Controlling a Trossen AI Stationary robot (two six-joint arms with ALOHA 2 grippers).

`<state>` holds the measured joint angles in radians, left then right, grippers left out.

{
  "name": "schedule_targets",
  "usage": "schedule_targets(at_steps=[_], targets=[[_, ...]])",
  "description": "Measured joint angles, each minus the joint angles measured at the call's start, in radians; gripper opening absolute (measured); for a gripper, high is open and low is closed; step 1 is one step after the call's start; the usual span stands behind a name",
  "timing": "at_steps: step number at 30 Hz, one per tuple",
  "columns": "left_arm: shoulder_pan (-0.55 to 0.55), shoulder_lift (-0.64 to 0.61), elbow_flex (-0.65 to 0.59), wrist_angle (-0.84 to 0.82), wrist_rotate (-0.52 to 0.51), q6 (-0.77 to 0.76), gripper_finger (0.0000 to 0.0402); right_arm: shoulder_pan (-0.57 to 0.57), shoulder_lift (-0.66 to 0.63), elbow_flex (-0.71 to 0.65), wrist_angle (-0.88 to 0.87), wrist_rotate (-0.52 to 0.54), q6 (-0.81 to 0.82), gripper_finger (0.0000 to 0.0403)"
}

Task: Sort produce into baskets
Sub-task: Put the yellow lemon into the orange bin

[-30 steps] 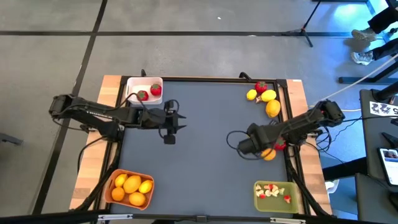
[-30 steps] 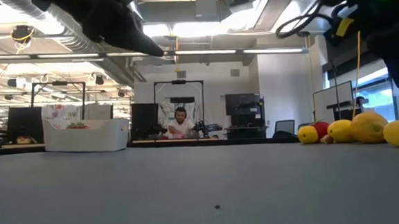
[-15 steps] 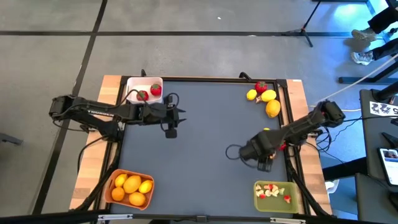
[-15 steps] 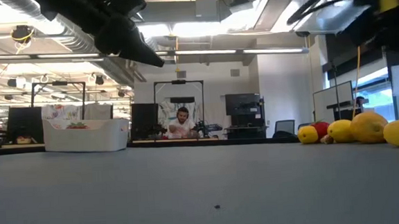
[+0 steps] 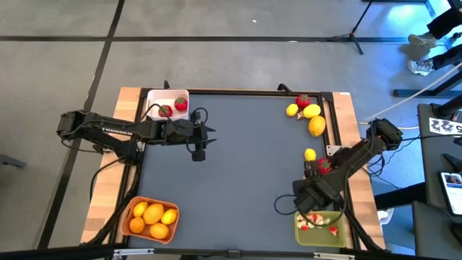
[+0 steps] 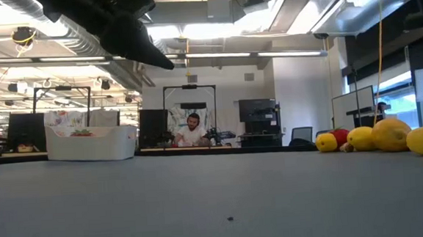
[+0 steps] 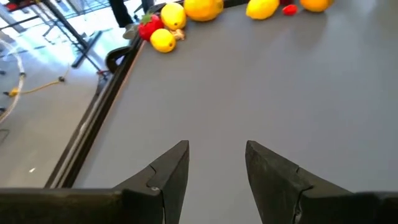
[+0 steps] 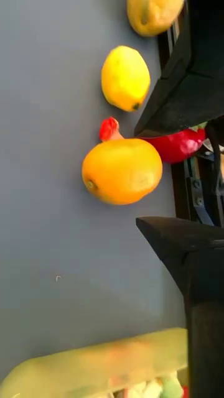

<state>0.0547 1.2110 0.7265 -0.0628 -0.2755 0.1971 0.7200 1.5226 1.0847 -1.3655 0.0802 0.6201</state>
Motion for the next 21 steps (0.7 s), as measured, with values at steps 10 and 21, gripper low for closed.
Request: schedule_targets(at_steps=[10, 21], targets=[[0.000, 0.000, 0.000, 0.000, 0.013, -0.014, 0.0155, 0.013, 0.000, 0.000, 0.003, 0.033, 0.141, 0.0218], [-0.002, 0.000, 0.000, -0.024, 0.014, -0.043, 0.0155, 0.000, 0.002, -0.091, 0.053, 0.002, 0.332, 0.0218]])
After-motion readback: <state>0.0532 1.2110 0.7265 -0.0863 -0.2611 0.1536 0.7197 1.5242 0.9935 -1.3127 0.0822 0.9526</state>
